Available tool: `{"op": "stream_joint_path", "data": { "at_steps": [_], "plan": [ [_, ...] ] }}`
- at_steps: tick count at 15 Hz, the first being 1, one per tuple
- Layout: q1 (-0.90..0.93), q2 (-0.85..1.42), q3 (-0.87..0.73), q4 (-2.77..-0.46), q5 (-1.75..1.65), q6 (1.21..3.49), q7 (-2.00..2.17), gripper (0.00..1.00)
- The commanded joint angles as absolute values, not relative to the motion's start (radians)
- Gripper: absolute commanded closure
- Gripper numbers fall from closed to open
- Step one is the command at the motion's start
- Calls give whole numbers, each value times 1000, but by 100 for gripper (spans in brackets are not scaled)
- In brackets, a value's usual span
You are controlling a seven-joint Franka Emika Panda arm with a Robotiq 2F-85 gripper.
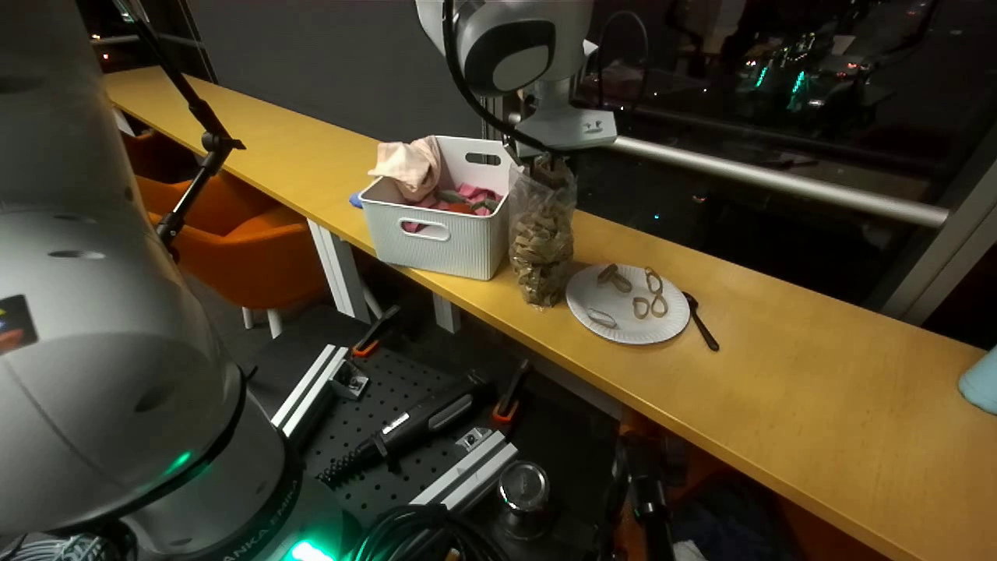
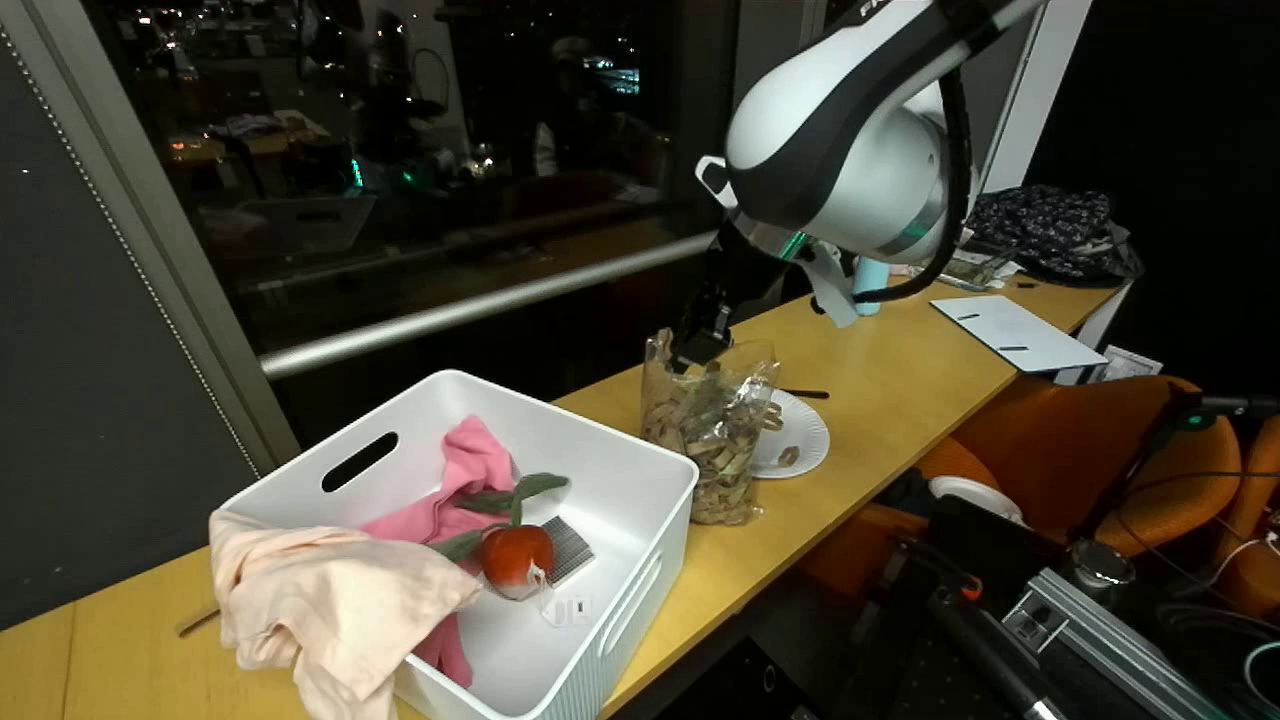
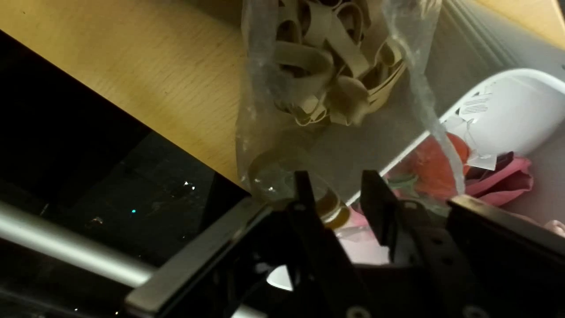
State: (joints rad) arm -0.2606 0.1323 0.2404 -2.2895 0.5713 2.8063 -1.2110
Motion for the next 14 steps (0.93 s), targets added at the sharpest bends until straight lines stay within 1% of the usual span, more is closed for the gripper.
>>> {"op": "stream_joint_path", "data": {
  "at_steps": [1, 3, 5, 6, 14],
  "plan": [
    [-272, 92, 239, -2319, 592, 2803, -1229, 32],
    [-290, 73, 246, -2330, 645, 2801, -1272, 19],
    [-301, 60, 245, -2336, 679, 2793, -1293, 4],
    [-304, 56, 244, -2340, 691, 2796, -1297, 0],
    [-316, 33, 242, -2343, 748, 2799, -1334, 0]
  ]
}}
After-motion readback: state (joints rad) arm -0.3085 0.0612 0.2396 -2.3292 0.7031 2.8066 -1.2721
